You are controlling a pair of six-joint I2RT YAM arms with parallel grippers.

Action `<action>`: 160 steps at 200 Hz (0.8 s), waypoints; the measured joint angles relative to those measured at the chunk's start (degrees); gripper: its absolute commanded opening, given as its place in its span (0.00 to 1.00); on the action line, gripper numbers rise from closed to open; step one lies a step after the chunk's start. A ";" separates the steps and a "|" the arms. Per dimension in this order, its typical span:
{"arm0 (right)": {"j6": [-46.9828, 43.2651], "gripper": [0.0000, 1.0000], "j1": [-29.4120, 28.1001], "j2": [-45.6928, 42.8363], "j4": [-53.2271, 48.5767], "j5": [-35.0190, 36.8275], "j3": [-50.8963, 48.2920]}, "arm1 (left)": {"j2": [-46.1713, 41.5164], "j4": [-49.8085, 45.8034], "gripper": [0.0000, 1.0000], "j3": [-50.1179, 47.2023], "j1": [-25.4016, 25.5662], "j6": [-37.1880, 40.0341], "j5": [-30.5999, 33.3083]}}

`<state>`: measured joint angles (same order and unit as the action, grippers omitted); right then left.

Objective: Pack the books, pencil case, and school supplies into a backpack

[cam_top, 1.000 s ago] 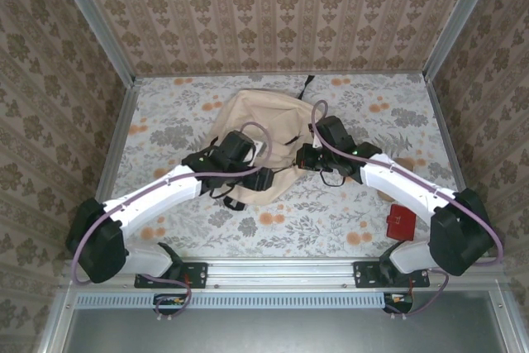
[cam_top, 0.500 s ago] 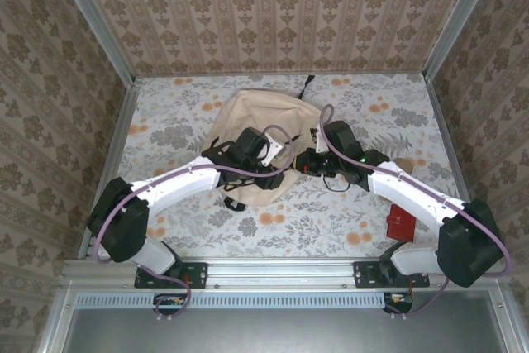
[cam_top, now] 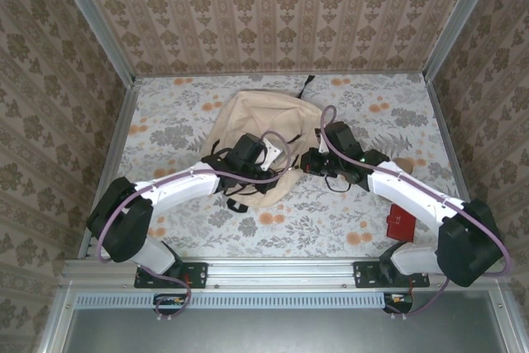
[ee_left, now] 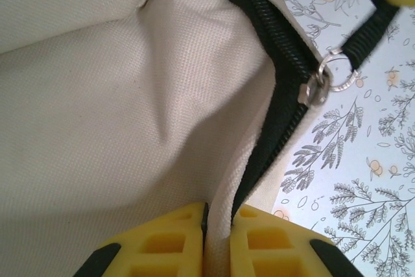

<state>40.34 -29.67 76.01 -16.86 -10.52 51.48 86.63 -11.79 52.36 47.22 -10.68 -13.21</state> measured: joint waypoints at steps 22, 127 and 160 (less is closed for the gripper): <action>-0.09 0.00 0.02 2.95 -1.16 3.30 2.64 | -0.09 1.29 0.08 -0.90 0.00 0.02 -0.48; 0.02 0.00 2.86 14.80 -3.61 12.66 10.97 | -1.42 1.57 0.05 -2.91 -0.07 1.11 -0.50; -0.15 0.00 3.41 17.68 -4.48 12.63 12.55 | -1.64 2.03 0.07 -3.06 -0.07 1.33 -1.22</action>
<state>40.18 -26.26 93.69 -21.34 2.11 64.03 84.99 -9.76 49.30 47.16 -9.34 -14.44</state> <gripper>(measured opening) 0.062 0.079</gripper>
